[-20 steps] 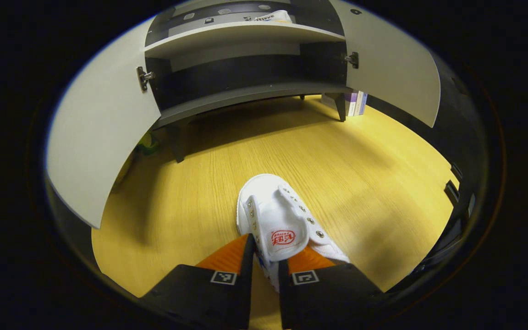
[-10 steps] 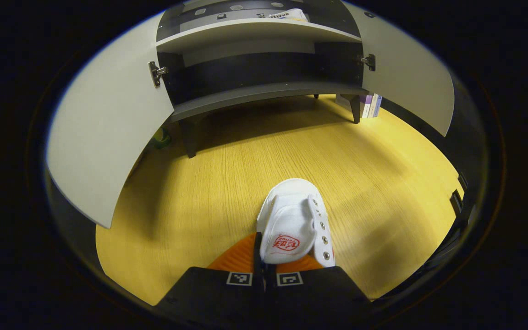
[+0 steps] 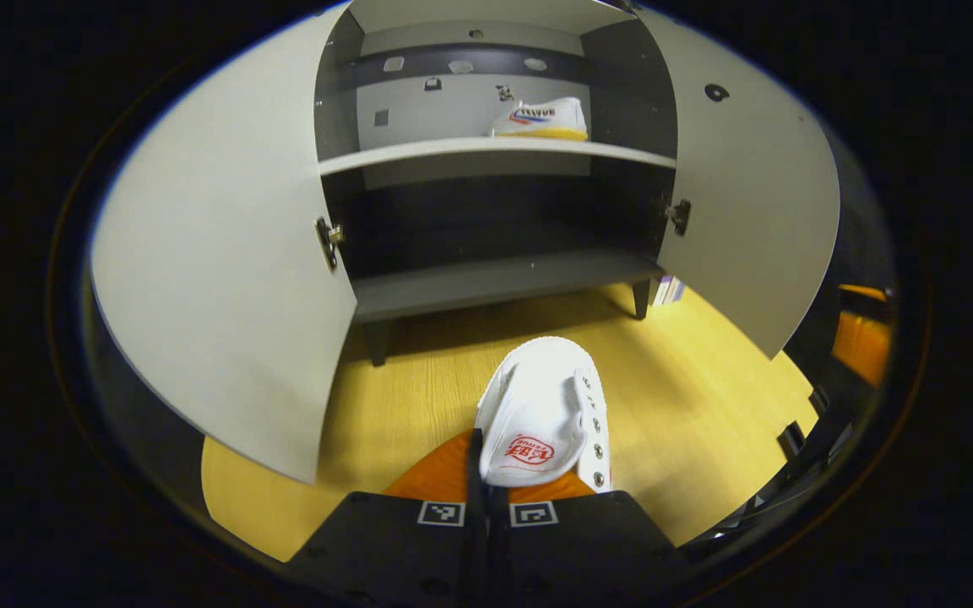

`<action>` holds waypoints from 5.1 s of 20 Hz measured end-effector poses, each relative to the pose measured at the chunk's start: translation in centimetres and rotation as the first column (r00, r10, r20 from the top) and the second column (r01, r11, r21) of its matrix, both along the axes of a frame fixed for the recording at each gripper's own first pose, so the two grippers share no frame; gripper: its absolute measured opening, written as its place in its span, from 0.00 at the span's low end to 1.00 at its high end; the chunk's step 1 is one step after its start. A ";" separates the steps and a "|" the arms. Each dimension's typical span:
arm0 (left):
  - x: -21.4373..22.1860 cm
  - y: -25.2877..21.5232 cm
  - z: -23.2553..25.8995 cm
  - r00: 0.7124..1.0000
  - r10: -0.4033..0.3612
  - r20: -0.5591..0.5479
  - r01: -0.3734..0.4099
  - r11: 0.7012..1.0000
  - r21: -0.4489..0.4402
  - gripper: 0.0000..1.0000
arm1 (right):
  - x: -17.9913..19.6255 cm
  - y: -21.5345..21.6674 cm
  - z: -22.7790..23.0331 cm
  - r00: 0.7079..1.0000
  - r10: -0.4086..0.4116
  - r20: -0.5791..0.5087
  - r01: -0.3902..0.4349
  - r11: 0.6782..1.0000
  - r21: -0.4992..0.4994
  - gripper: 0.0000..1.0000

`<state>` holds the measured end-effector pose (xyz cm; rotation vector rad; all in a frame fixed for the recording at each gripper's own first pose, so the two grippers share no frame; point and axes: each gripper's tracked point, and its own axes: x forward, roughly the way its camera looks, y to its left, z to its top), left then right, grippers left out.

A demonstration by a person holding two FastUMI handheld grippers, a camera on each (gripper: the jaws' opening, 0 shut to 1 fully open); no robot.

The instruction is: Grab one shoe with the right hand and put it into the shoe cabinet, grab the other shoe with the left hand and put it into the shoe cabinet; then close the right door with the right hand and the left door with the left hand.

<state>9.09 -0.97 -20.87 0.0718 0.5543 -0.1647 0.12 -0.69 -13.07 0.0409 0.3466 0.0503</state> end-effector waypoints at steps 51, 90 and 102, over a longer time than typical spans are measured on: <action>26.8 2.5 26.0 0.971 0.088 0.224 -0.123 0.982 0.146 0.96 | -0.5 -5.3 1.3 0.996 0.005 0.090 -0.006 1.000 0.014 0.99; -11.0 0.3 21.2 0.892 0.265 0.367 -0.221 0.962 -0.157 0.99 | 9.4 -24.4 23.6 0.926 -0.200 0.320 0.149 0.973 0.175 0.98; -11.6 3.3 20.1 0.908 0.244 0.339 -0.214 0.969 -0.124 0.99 | 9.5 -21.5 24.5 0.910 -0.204 0.362 0.195 0.979 0.060 0.97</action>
